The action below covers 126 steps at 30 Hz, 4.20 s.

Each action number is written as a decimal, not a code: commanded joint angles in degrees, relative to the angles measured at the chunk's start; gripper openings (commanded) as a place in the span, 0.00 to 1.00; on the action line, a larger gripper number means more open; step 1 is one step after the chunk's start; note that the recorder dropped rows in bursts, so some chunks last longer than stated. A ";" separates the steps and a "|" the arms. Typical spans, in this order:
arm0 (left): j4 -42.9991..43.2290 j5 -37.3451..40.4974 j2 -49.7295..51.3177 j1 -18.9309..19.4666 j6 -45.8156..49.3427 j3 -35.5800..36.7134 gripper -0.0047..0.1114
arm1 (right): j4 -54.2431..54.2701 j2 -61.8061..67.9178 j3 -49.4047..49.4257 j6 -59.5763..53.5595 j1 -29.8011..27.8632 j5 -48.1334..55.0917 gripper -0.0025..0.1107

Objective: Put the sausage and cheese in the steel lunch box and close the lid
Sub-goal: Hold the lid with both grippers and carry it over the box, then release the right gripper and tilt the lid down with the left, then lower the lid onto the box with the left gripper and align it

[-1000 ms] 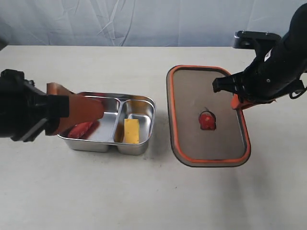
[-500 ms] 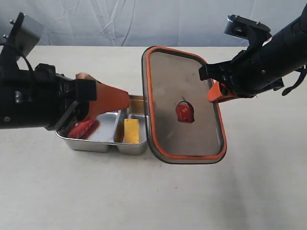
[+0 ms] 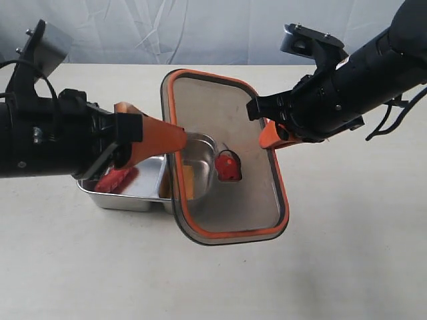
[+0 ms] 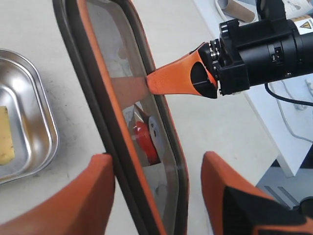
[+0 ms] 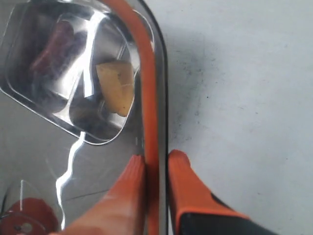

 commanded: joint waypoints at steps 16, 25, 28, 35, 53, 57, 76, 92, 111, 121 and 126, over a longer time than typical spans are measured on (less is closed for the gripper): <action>0.21 -2.36 0.22 0.25 1.44 0.12 0.49 | 7.69 -0.55 -0.03 -7.18 0.14 1.67 0.01; 0.21 -2.93 0.63 0.25 1.44 0.12 0.47 | 14.19 -0.55 -0.03 -12.63 0.14 4.04 0.01; 0.11 -2.14 2.16 0.25 1.44 0.12 0.44 | 16.08 -0.55 -0.03 -14.51 0.14 4.84 0.01; -0.03 -2.80 5.21 0.25 1.54 0.12 0.07 | 15.71 -0.55 -0.03 -14.80 0.14 5.46 0.01; 20.91 -8.03 4.85 0.25 1.67 -4.40 0.04 | 10.51 -7.20 -0.03 -16.07 -3.35 2.15 0.39; 39.30 -10.46 4.31 0.25 1.67 -6.76 0.04 | 5.81 -12.28 -0.03 -12.92 -5.13 2.34 0.39; 115.95 -9.62 5.34 -0.15 -23.79 -6.58 0.04 | 0.83 -19.41 -0.03 -8.30 -5.63 2.73 0.39; 174.91 14.77 18.06 -18.36 -82.74 -0.51 0.04 | -0.24 -19.41 -0.03 -8.22 -5.63 4.53 0.39; 174.91 18.39 31.30 -22.46 -88.89 -0.51 0.04 | -2.48 -19.41 -0.03 -8.08 -5.63 5.26 0.39; 173.97 17.41 33.23 -23.98 -88.59 -0.51 0.04 | -2.59 -19.41 -0.03 -8.08 -5.63 5.75 0.39; 170.86 16.51 34.90 -23.98 -88.39 -0.51 0.04 | -2.59 -19.41 -0.03 -7.64 -5.63 6.17 0.39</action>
